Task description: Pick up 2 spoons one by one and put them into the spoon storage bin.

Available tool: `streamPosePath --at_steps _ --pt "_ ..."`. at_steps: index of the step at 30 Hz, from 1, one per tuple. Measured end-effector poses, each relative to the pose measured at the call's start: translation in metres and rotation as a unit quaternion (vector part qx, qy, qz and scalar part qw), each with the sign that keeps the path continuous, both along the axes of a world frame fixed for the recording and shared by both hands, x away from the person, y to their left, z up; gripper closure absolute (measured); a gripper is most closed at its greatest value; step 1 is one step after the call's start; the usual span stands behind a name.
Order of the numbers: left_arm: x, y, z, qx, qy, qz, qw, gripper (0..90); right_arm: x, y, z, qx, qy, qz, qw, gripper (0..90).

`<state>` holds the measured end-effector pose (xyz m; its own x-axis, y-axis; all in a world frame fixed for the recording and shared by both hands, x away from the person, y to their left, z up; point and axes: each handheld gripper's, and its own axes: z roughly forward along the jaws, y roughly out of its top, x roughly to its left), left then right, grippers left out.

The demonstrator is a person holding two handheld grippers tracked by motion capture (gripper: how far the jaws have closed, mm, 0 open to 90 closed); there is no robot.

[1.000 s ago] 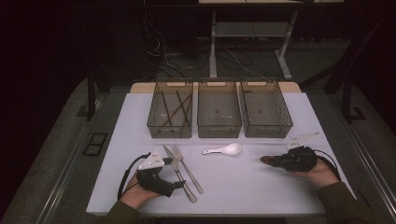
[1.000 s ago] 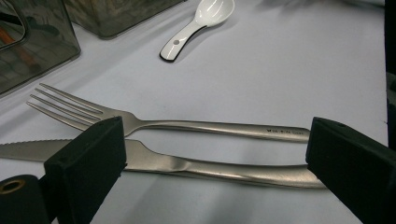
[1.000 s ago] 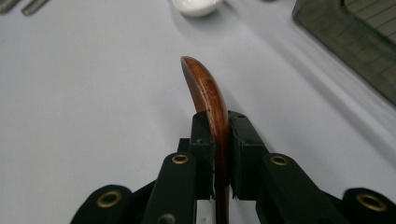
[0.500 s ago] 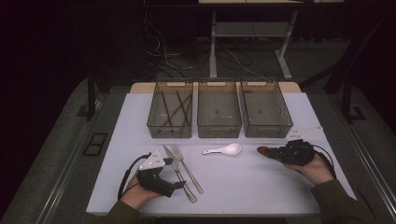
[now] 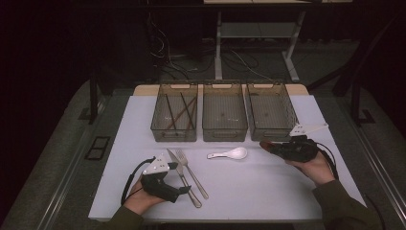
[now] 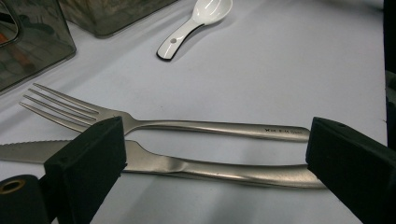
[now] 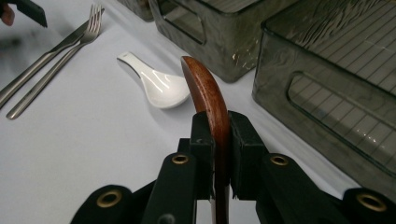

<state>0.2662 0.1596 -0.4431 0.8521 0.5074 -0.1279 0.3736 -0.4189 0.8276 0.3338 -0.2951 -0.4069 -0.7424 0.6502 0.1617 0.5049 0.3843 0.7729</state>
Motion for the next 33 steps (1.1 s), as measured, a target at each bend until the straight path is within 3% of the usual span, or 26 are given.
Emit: streamPosePath --at_steps 21,33 --pt "0.000 0.000 0.000 0.001 0.001 0.001 1.0000 4.3 0.020 0.022 0.016 0.035 -0.014 -0.020 0.9991 80.7" --pt "0.000 0.000 0.000 0.001 0.001 0.001 1.0000 4.4 0.034 0.043 0.034 0.045 -0.039 -0.017 0.9981 80.8"
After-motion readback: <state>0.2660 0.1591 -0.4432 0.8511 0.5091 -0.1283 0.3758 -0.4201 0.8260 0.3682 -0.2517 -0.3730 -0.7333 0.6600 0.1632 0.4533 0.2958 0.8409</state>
